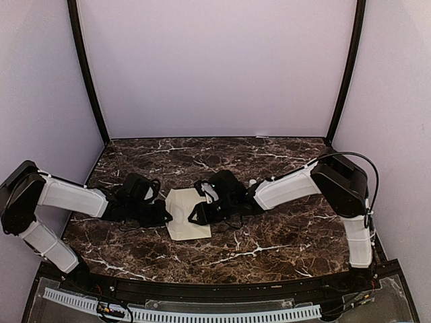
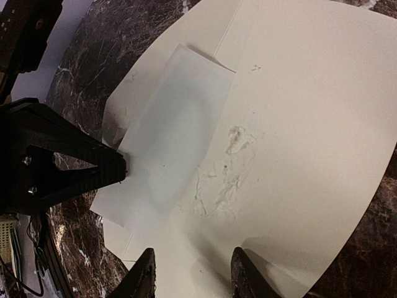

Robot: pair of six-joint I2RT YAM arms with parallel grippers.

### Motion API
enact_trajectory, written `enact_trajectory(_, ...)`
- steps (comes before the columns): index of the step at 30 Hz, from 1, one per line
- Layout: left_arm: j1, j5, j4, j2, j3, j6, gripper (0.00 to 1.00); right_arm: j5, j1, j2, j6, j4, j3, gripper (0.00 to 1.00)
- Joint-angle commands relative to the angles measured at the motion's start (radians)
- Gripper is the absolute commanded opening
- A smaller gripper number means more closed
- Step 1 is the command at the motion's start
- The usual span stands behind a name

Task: Place the letter into the envelope and seal it
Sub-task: Place the letter in the envelope.

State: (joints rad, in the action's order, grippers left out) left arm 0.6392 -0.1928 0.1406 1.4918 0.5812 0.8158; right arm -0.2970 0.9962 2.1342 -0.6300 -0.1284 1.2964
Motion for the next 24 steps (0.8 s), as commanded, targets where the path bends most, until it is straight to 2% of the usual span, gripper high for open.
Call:
enact_trajectory(1,0.008,0.006,0.017,0.031,0.028,-0.011,0.0,-0.012,0.008,0.032,-0.003,0.015,0.015,0.38)
enact_trajectory(9,0.01,-0.008,0.033,0.074,0.037,-0.008,0.0,0.007,0.007,0.001,-0.01,0.011,0.0,0.39)
enact_trajectory(16,0.009,0.0,0.021,0.074,0.04,-0.015,0.0,0.076,-0.027,-0.109,-0.036,0.015,-0.044,0.55)
enact_trajectory(24,0.01,-0.002,0.017,0.076,0.04,-0.024,0.0,0.135,-0.046,-0.116,-0.059,0.077,-0.054,0.58)
